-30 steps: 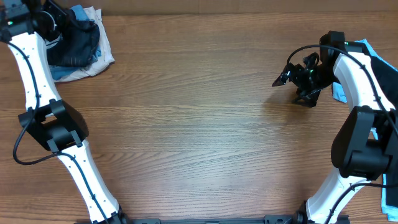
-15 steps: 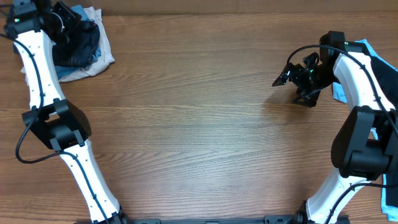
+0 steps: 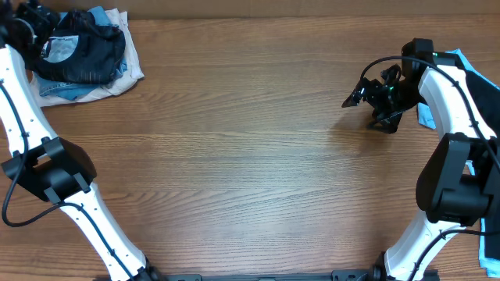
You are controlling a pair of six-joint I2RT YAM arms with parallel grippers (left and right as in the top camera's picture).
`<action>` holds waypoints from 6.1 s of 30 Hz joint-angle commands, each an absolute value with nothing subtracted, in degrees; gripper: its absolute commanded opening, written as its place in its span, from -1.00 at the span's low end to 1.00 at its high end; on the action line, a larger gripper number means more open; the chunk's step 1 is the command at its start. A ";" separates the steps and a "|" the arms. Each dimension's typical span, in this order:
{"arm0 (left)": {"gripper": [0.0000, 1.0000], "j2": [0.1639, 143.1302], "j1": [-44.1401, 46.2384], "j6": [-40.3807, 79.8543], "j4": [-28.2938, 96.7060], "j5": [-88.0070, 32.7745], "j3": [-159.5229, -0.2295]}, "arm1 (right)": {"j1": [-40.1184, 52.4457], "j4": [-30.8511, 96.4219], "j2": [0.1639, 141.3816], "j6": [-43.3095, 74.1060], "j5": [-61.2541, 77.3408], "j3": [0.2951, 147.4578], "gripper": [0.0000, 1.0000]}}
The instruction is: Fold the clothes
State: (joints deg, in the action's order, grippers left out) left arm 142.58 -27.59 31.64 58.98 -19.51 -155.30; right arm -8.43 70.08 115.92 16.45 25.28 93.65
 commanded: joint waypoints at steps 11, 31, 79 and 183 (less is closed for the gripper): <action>0.41 151.44 -28.16 38.24 51.03 -19.55 -155.72 | -8.32 69.95 115.72 16.03 25.61 94.89 0.80; 0.17 154.71 -26.76 40.12 47.86 -18.59 -155.72 | -8.32 70.19 115.72 16.03 25.61 94.89 0.80; -0.92 154.39 -19.88 34.57 48.82 -14.09 -165.91 | -8.32 69.41 115.72 16.05 25.61 94.89 0.80; 1.00 145.58 -18.11 14.98 48.03 -21.41 -161.38 | -6.42 69.36 115.72 16.03 25.61 94.89 0.79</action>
State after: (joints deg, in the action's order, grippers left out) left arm 149.62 -17.54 17.04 47.90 -20.08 -159.41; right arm -6.70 69.65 115.92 16.45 25.26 93.65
